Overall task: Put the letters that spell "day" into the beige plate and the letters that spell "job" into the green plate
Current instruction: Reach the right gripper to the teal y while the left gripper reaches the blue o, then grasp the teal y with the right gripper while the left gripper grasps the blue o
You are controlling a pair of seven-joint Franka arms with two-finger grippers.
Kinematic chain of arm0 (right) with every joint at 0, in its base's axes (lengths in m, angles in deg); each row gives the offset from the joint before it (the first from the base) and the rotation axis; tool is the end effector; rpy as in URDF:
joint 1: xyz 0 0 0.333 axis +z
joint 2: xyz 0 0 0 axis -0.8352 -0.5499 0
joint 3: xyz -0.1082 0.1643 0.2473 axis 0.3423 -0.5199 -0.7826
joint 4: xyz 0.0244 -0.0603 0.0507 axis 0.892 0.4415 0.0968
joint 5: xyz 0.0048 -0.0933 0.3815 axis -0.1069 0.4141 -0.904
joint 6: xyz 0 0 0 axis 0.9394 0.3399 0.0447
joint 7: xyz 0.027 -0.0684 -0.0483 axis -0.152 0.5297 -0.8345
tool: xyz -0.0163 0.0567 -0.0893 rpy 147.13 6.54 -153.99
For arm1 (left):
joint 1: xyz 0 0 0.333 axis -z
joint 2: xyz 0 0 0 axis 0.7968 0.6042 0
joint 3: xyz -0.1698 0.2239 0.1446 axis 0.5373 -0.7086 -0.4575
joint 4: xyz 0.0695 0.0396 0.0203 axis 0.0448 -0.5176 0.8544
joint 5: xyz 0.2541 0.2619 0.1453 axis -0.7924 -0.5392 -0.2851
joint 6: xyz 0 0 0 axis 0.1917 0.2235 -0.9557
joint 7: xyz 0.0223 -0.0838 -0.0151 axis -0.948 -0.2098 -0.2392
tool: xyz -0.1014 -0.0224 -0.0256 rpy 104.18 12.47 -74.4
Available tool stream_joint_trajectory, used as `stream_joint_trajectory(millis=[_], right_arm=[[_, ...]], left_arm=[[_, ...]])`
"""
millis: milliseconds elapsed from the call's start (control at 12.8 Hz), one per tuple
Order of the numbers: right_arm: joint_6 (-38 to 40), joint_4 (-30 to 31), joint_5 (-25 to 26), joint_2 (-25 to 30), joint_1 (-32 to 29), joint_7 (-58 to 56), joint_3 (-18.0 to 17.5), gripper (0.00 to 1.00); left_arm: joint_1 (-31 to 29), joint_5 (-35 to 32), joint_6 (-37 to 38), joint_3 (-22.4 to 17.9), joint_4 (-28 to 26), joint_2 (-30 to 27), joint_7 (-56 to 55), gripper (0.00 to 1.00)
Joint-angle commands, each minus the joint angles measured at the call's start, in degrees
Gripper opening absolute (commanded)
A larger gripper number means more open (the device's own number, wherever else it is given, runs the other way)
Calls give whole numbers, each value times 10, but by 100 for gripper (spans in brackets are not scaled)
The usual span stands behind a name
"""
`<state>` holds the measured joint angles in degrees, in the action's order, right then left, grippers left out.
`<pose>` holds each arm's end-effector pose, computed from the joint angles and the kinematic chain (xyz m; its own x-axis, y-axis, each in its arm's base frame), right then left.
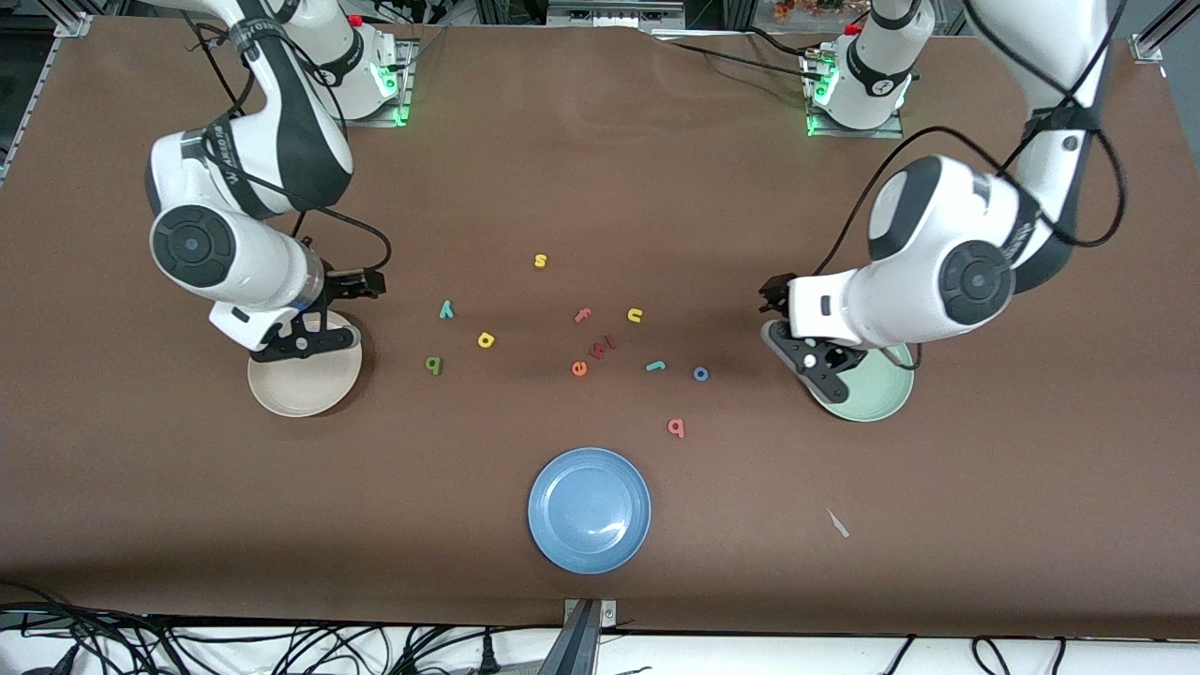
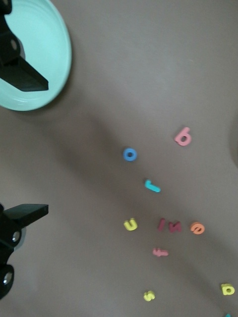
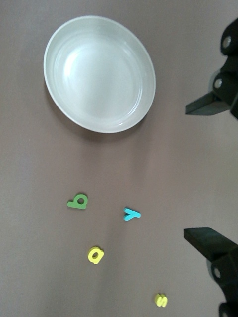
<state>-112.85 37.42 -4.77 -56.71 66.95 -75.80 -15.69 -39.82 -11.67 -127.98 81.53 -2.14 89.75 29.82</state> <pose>0.5891 0.1719 0.3727 0.9550 0.1807 -0.2352 0.1924 -0.9809 0.0276 0.6313 -0.2395 0.3826 0.7260 -0.6876 -0.0117 -0.6607 -0.7021 0.2656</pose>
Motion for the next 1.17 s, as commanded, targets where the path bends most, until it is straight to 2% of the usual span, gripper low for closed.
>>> stream_joint_trajectory(millis=[0, 234, 468, 781, 937, 1093], right_arm=[[-50, 13, -8, -27, 25, 36, -3, 100], [-92, 33, -8, -39, 41, 91, -4, 100], [-178, 98, -6, -33, 53, 153, -5, 100], [-280, 173, -4, -20, 62, 188, -13, 100], [-347, 217, -4, -13, 62, 200, -13, 100], [-416, 257, -2, -11, 62, 200, -13, 100]], left_arm=[[25, -25, -37, -6, 21, 47, 6, 100], [29, -46, -89, -6, 16, 87, 0, 100], [52, -47, -171, -8, 16, 135, -82, 100], [89, -129, -181, -8, 10, 152, -205, 100], [105, -131, -186, -8, 10, 162, -261, 100], [103, -131, -195, -9, 9, 167, -261, 98]])
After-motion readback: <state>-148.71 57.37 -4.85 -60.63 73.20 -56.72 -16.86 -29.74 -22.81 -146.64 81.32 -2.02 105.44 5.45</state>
